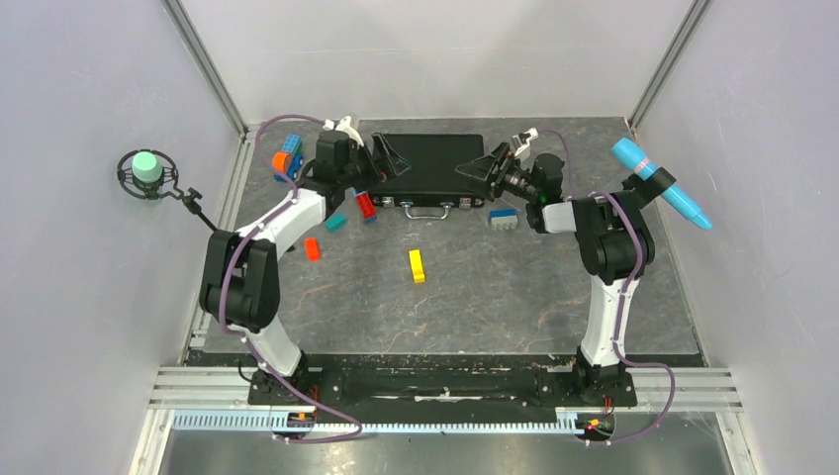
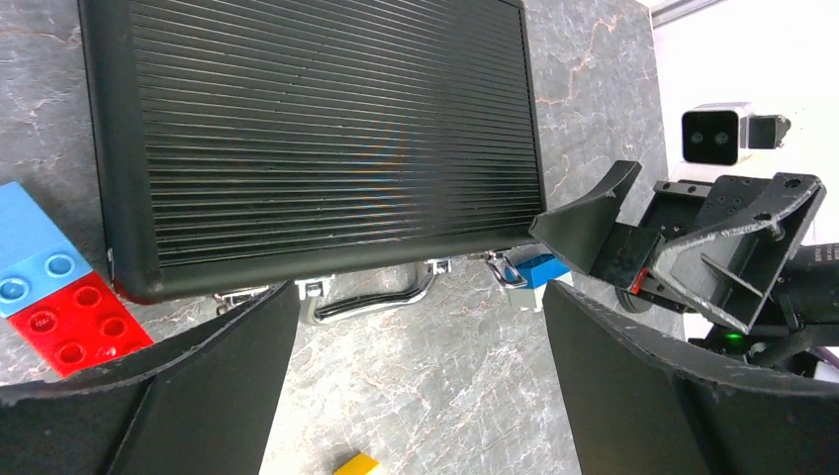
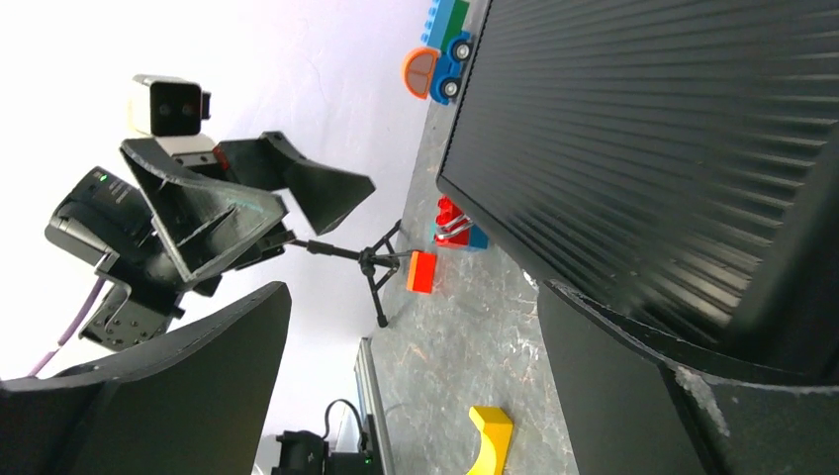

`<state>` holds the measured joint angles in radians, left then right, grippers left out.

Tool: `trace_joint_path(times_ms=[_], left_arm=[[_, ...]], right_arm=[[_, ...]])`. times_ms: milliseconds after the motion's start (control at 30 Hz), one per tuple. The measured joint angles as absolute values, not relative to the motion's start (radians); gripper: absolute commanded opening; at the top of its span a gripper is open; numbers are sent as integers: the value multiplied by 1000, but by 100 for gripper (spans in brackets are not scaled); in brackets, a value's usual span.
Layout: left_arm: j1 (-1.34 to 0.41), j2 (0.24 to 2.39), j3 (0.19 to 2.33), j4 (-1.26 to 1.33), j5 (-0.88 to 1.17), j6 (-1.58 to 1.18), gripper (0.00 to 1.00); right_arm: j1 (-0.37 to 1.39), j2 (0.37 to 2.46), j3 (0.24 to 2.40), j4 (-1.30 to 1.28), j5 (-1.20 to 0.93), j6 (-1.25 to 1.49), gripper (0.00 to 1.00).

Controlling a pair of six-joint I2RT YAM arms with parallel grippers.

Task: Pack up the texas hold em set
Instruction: Close the chip case at the center of the board.

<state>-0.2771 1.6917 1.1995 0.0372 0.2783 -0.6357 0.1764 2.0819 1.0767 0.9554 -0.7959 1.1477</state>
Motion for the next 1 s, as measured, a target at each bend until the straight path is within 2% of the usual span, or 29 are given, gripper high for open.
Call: trace_joint_path(times_ms=[1000], left_arm=[[-277, 1890, 1213, 218, 350, -706, 100]], right_arm=[[214, 2074, 987, 913, -814, 1110, 98]])
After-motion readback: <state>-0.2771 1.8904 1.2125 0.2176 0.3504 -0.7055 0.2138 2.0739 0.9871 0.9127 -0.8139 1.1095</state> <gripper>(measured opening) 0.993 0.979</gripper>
